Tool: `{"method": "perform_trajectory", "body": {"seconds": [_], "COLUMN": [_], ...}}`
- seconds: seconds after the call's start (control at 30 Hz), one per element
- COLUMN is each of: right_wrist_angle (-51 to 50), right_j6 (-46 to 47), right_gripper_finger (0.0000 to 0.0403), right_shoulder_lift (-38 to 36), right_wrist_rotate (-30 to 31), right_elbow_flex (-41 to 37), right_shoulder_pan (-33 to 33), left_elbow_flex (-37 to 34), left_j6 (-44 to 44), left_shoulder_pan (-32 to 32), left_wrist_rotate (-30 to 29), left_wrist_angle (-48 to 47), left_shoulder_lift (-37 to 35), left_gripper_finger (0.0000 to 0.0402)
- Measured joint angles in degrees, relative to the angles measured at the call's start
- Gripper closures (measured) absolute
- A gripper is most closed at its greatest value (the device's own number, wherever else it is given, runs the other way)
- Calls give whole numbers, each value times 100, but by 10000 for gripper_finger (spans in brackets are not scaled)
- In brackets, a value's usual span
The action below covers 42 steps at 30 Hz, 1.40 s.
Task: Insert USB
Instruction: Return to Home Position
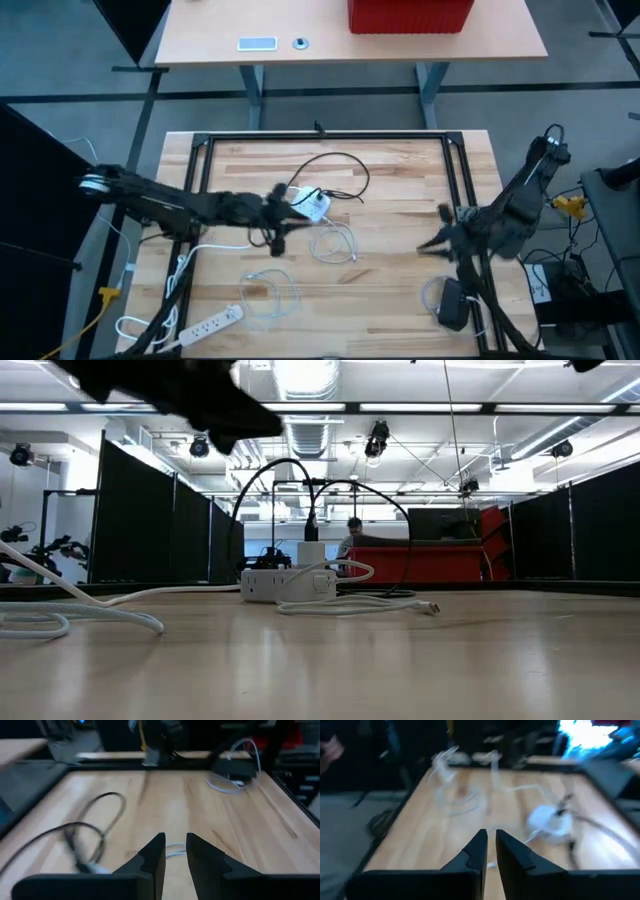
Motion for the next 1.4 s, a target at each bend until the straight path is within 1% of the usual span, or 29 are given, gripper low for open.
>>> {"method": "perform_trajectory", "body": {"seconds": [0.07, 0.13, 0.2, 0.3, 0.37, 0.43, 0.57, 0.63, 0.7, 0.77, 0.83, 0.93, 1.0, 1.1, 1.17, 1.27, 1.4], "right_wrist_angle": [127, 320, 659, 1443, 1814, 1940, 2005, 2065, 2108, 2194, 2307, 2425, 2648, 2973, 2999, 3027, 3034], "right_j6": [-216, -419, -615, -1134, -1533, -1775, -1824, -1724, -1484, -1304, -1189, -1194, -1327, -1499, -1582, -1688, -1952], "right_gripper_finger": [379, 379, 380, 385, 391, 399, 401, 401, 402, 402, 402, 403, 403, 403, 403, 403, 403], "right_shoulder_lift": [-481, -959, -1427, -2088, -2489, -2888, -3534, -3699, -3702, -3616, -3468, -3316, -3250, -3108, -3014, -2859, -2720], "right_wrist_rotate": [333, 504, 541, 512, 293, 11, -426, -800, -1106, -1340, -1483, -1532, -1887, -2548, -2853, -2975, -3123], "right_elbow_flex": [-255, -565, -920, -1482, -1751, -1916, -2149, -2300, -2479, -2691, -2894, -3054, -3066, -3022, -2929, -2871, -2969], "right_shoulder_pan": [-1, -9, -78, -277, -472, -713, -1283, -1573, -1846, -2116, -2360, -2681, -2887, -3182, -3385, -3643, -3750], "left_elbow_flex": [-421, -808, -1140, -1548, -1767, -1963, -2253, -2392, -2537, -2645, -2703, -2806, -2865, -2881, -2881, -2898, -3092], "left_j6": [5, -51, -244, -494, -558, -565, -799, -1070, -1303, -1372, -1320, -1044, -907, -919, -920, -889, -998], "left_shoulder_pan": [44, 50, 52, 53, 50, 50, 44, 24, -15, -52, -94, -139, -145, -142, -142, -145, -145], "left_wrist_rotate": [-25, -130, -292, -354, -353, -355, -494, -664, -876, -949, -874, -654, -598, -736, -746, -744, -733], "left_wrist_angle": [12, 53, 56, 45, 60, 59, -124, -283, -382, -443, -397, -447, -610, -1053, -1272, -1577, -2032], "left_shoulder_lift": [-508, -1017, -1516, -2189, -2603, -2967, -3586, -3816, -3946, -4022, -4054, -4121, -4279, -4750, -5162, -5807, -6591], "left_gripper_finger": [336, 336, 336, 336, 336, 336, 336, 336, 338, 338, 338, 338, 338, 338, 338, 338, 338]}}
